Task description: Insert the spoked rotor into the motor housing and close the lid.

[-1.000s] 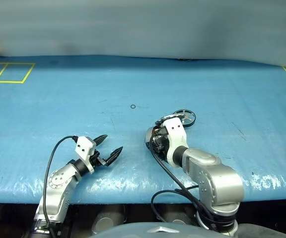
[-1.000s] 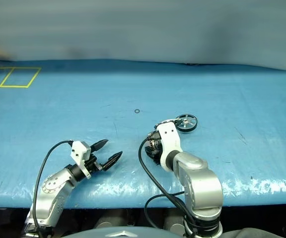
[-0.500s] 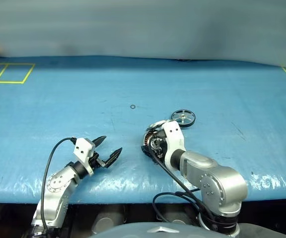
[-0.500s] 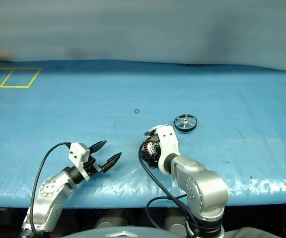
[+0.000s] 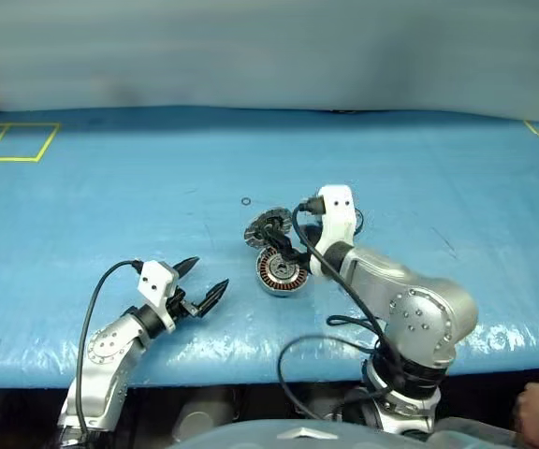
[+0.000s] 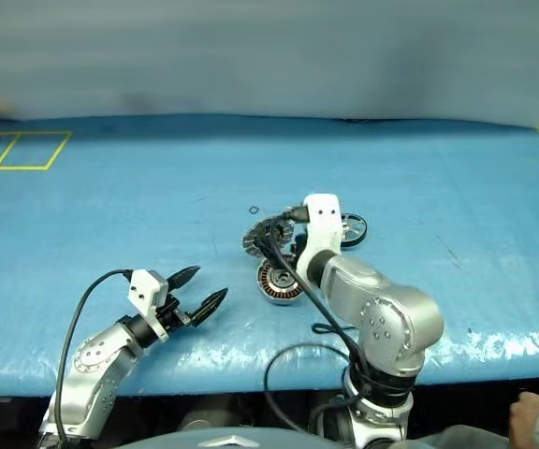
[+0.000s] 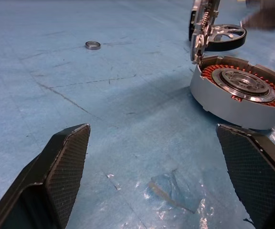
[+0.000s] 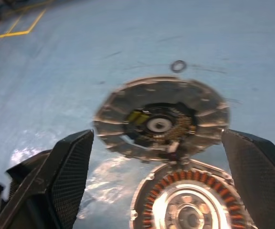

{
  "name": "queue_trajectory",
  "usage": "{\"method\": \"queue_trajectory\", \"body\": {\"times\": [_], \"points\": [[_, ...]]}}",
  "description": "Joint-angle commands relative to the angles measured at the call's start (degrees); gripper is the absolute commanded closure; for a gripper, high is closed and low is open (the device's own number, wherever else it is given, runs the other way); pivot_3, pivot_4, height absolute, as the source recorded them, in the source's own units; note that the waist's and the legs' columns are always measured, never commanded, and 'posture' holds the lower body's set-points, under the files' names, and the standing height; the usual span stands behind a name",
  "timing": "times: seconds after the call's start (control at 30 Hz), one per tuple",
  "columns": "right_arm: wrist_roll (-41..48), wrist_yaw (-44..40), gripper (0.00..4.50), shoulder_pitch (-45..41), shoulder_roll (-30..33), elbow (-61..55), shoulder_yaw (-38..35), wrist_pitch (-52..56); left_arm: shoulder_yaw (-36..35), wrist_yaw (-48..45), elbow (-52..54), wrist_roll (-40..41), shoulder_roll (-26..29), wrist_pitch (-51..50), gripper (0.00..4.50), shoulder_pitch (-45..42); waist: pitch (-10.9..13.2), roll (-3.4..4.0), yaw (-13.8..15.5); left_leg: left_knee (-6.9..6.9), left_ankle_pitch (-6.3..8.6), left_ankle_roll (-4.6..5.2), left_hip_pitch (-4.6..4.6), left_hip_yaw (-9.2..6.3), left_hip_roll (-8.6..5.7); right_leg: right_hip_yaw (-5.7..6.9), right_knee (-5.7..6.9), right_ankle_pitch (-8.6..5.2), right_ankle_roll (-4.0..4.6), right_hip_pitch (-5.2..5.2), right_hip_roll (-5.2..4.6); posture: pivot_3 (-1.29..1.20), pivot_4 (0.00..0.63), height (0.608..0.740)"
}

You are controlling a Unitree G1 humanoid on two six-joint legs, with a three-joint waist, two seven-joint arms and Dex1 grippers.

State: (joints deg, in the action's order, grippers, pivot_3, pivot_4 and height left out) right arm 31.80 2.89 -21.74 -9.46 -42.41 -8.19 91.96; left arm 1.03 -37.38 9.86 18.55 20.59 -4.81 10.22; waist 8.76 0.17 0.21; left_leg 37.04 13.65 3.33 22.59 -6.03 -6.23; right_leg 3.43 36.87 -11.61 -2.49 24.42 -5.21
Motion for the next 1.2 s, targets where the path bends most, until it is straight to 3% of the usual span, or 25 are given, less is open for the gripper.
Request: {"method": "queue_trajectory", "body": {"times": [0.03, 0.17, 0.37, 0.53, 0.67, 0.9, 1.2], "points": [[8.08, 5.56, 0.05, 1.35, -9.89, 0.13, -4.49, 0.54, -0.6, -0.71, 1.31, 0.41, 0.78, -0.03, 0.0, -0.92, 0.05, 0.09, -0.06, -0.01, -0.02, 0.05, 0.09, -0.03, -0.01, 0.03, -0.01, 0.01, 0.03, 0.07, 0.01, 0.0, 0.15, 0.74], [15.31, 5.84, 0.05, 0.19, 0.06, 0.68, -5.19, 0.54, -0.7, -1.65, 0.02, 0.64, 1.2, -0.16, 0.0, -2.84, 0.07, 0.12, -0.55, -0.01, -0.01, 0.07, 0.13, 0.05, -0.08, -0.1, -0.03, 0.17, 0.29, 0.11, -0.04, 0.0, 0.15, 0.74], [15.13, 0.82, 0.05, 0.75, 14.81, -1.05, -2.55, 0.22, -1.05, -3.5, -1.82, 0.87, 1.85, 0.18, 0.0, -4.95, 0.09, 0.15, -0.82, 0.05, 0.04, 0.19, 0.11, 0.12, -0.1, -0.1, -0.03, 0.03, -0.03, 0.08, -0.02, 0.0, 0.15, 0.74], [6.58, -4.95, 0.05, 3.42, 26.88, 0.42, 5.92, -15.82, -1.76, -3.48, -4.08, 0.28, 1.83, 1.0, 0.0, -7.15, 0.11, 0.17, -0.82, 0.02, 0.02, 0.16, 0.12, 0.14, 0.0, -0.11, -0.01, 0.02, -0.01, 0.01, 0.02, 0.0, 0.15, 0.74], [-6.1, -13.83, 0.05, 9.01, 35.2, 6.15, 13.95, -39.78, -2.26, -1.58, -6.29, -1.31, 1.2, 2.8, 0.0, -9.79, 0.12, 0.13, -0.79, 0.06, 0.02, 0.17, 0.11, 0.16, -0.03, -0.09, -0.05, 0.02, -0.08, -0.02, 0.0, 0.0, 0.15, 0.74], [-8.75, -30.18, 0.05, 17.4, 36.86, 19.98, 12.37, -63.52, -2.14, -1.38, -13.83, -3.19, 1.23, 5.01, 0.0, -19.05, 0.19, -0.03, -0.3, 0.26, 0.02, 0.22, 0.1, 0.17, -0.04, -0.09, -0.06, 0.08, -0.18, -0.35, 0.01, 0.0, 0.15, 0.74], [-8.66, -36.01, 0.05, 20.5, 35.73, 21.49, 11.81, -70.09, -0.48, -8.33, -29.28, -3.11, 0.88, 4.71, 0.0, -32.85, 0.22, -0.08, 0.18, 0.27, 0.01, 0.19, 0.1, 0.16, -0.04, -0.12, -0.05, 0.09, -0.17, -0.35, 0.02, 0.0, 0.15, 0.74]]}}
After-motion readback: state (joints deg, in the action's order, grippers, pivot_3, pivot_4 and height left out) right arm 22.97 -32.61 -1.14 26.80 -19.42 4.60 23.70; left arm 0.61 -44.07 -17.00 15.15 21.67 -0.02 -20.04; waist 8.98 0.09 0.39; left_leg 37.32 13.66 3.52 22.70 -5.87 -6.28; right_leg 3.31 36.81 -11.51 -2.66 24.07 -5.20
